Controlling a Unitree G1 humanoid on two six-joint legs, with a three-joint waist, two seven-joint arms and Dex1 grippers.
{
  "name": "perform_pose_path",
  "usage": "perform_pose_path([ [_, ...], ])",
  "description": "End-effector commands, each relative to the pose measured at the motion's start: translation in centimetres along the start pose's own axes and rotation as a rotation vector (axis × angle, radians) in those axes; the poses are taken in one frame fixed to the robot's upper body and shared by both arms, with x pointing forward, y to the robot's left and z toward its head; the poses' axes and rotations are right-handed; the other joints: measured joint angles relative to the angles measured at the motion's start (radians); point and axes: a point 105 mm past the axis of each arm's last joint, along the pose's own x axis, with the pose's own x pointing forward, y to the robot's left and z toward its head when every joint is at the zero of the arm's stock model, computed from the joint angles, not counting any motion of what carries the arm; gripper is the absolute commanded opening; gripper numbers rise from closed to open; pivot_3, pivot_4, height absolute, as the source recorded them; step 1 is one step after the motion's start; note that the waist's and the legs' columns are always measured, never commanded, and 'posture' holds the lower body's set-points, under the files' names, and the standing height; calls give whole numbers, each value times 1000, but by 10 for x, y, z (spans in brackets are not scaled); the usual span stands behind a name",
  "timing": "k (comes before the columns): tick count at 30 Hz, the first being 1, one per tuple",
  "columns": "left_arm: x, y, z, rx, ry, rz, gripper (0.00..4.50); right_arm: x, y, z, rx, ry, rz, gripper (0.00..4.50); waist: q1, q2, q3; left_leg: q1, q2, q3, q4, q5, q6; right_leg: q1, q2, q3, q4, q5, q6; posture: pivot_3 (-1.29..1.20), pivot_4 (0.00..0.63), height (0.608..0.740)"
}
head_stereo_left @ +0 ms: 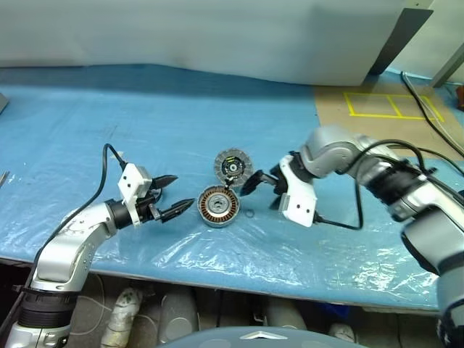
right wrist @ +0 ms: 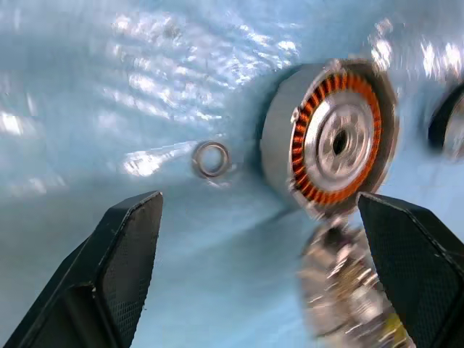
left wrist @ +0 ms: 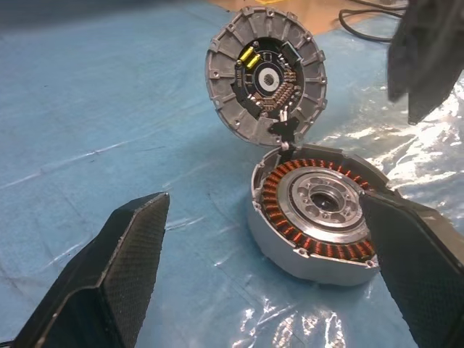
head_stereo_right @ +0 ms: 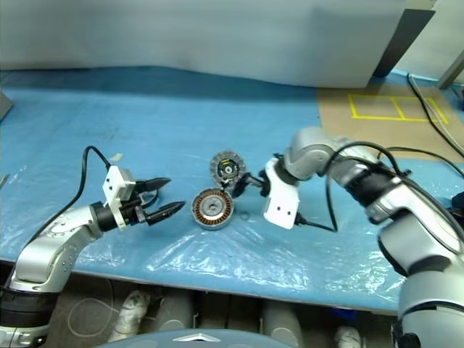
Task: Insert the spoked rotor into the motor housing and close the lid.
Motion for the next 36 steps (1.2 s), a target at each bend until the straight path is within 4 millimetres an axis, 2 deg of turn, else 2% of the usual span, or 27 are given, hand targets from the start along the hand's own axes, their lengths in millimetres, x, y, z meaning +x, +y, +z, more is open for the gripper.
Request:
perform_pose_path([
  [1,-2,-13,10,43,-2,-76,4411,-27,-19,1,438,-55,-309,4481,-2,0,0,1,0,0,-1,0,0,0,0,0,0,0,0,0,150,740],
  [3,-2,-16,9,52,15,-106,4411,-31,-12,4,652,-96,-425,4481,-3,0,0,5,-1,1,-5,-1,-2,0,1,2,0,0,0,0,150,740],
  [5,-2,-17,10,58,27,-135,4411,-27,-1,10,823,-130,-500,4481,-1,1,0,11,-3,1,-10,-2,-3,3,1,4,-1,0,0,0,150,740],
  [8,2,-15,12,59,34,-158,4411,-12,8,22,1022,-200,-579,4481,4,1,0,17,-3,1,-13,-2,-3,10,1,4,-4,-1,0,0,150,740],
  [11,6,-14,13,59,42,-183,4411,7,16,32,1126,-228,-592,4481,5,1,0,18,-5,2,-12,-2,-3,11,-1,5,-5,-1,1,0,150,740],
  [19,9,-18,13,58,57,-225,4411,41,25,22,1227,-198,-615,4481,5,1,0,18,-5,2,-14,-1,-6,11,-1,5,-6,-1,1,0,150,740],
  [25,7,-20,10,60,67,-232,4411,62,44,15,1215,-132,-548,4481,5,1,0,17,-5,2,-16,1,-8,11,-1,5,-10,-1,2,0,150,740],
  [35,7,-18,6,59,59,-210,4411,73,65,1,1241,-79,-523,4481,4,1,0,18,-5,2,-18,1,-8,15,-1,3,-16,-1,2,0,150,740],
  [36,7,-18,6,58,59,-209,4411,73,66,1,1239,-79,-521,4307,4,1,0,18,-5,2,-18,1,-8,16,-1,3,-16,-1,2,0,150,740],
])
